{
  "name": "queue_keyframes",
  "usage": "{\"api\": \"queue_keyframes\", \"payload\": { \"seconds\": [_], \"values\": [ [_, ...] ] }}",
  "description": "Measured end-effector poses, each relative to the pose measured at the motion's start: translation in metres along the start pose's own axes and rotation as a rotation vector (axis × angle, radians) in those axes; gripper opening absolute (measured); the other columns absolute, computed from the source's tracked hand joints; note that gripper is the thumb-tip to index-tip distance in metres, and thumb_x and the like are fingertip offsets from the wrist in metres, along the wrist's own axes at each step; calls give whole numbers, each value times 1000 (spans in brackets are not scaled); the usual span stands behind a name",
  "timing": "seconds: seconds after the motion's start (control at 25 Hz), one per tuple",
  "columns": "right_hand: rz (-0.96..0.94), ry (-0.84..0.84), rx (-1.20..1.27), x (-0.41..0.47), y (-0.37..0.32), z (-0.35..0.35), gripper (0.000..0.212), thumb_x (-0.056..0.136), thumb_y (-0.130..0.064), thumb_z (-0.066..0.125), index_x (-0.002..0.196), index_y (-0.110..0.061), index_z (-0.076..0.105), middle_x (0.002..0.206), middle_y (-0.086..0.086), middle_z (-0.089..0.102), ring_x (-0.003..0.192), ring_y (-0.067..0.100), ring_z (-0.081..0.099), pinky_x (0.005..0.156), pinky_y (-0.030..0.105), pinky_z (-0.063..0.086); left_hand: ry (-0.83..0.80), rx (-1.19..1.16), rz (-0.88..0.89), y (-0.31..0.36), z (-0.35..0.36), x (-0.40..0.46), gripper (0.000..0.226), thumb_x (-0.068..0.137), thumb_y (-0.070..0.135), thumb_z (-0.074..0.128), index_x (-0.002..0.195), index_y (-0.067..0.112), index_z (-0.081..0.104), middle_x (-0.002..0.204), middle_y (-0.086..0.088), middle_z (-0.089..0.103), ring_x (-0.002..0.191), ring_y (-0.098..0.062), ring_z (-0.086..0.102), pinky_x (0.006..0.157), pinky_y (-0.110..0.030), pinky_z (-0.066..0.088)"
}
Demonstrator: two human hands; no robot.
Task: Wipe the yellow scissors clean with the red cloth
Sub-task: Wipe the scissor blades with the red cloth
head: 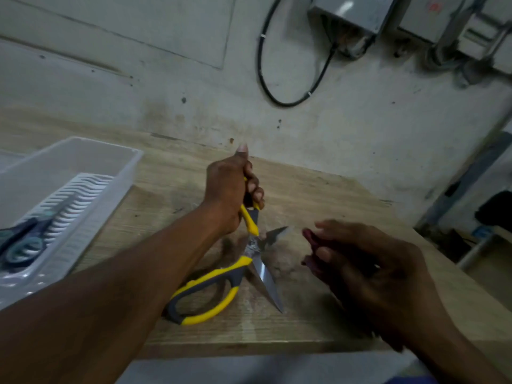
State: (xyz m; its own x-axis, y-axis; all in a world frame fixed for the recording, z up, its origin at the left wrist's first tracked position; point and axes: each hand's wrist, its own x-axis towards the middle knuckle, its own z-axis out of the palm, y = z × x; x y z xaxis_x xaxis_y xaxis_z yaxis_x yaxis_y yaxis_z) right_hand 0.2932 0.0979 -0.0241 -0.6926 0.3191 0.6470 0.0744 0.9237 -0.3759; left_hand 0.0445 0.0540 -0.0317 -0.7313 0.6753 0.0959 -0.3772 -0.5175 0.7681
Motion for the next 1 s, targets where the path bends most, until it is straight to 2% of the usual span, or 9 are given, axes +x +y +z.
{"api": "queue_keyframes", "payload": {
  "seconds": [0.08,0.16,0.32,0.4,0.48,0.6,0.72,0.84,1.0],
  "values": [
    [115,-80,-75,10,3,1,37,87,-51,64,120,-39,74,126,-24,68,114,-17,60,87,3,49,-13,-8,-14,-2,3,-1,50,104,43,53,63,16,45,44,-5,33,35,-19,40,45,-25,39],
    [219,-122,-88,11,8,2,39,85,-61,59,121,-48,69,127,-29,64,113,-20,57,86,5,52,4,6,-30,-4,0,-5,51,104,44,54,63,16,45,45,-6,34,36,-20,40,45,-25,39],
    [318,-73,-184,-7,5,-31,24,81,-58,69,96,-42,79,93,-28,73,89,-7,68,69,23,58,-3,3,-26,-2,-1,-1,51,105,44,53,64,15,45,45,-5,34,36,-20,40,44,-25,39],
    [390,-206,-264,-19,-1,-44,35,71,-70,70,94,-45,78,87,-26,72,83,-6,66,63,22,53,-5,-3,-26,-1,2,-1,51,105,44,52,64,15,44,45,-6,34,37,-20,39,45,-24,38],
    [426,-377,-352,-29,-5,-42,49,67,-75,70,107,-47,75,93,-23,70,84,-2,65,66,25,54,13,8,-36,-2,1,-4,51,105,44,52,64,15,44,46,-6,34,37,-20,39,45,-24,37],
    [498,-358,-339,-32,-7,-32,40,70,-65,79,99,-38,78,82,-15,73,74,0,66,64,26,55,11,3,-42,-3,0,-6,51,106,42,51,63,16,45,47,-5,34,38,-20,39,46,-25,37],
    [649,-88,-45,-20,-7,-38,35,69,-50,87,81,-19,77,67,-3,77,59,8,73,58,25,55,5,3,-38,-2,-1,-9,51,106,43,51,63,16,45,46,-6,34,37,-20,39,45,-26,38],
    [682,131,143,-10,-8,-48,29,75,-27,90,86,-9,71,68,8,76,56,20,73,53,29,58,5,5,-30,-2,-5,-7,51,105,44,53,63,16,44,46,-5,34,37,-20,39,44,-25,38],
    [594,20,-35,-15,-9,-32,20,79,-15,87,89,-24,73,78,0,76,66,11,73,62,36,65,-15,8,-37,1,0,-5,51,104,44,52,64,15,44,44,-4,34,36,-20,39,43,-25,39]
  ]
}}
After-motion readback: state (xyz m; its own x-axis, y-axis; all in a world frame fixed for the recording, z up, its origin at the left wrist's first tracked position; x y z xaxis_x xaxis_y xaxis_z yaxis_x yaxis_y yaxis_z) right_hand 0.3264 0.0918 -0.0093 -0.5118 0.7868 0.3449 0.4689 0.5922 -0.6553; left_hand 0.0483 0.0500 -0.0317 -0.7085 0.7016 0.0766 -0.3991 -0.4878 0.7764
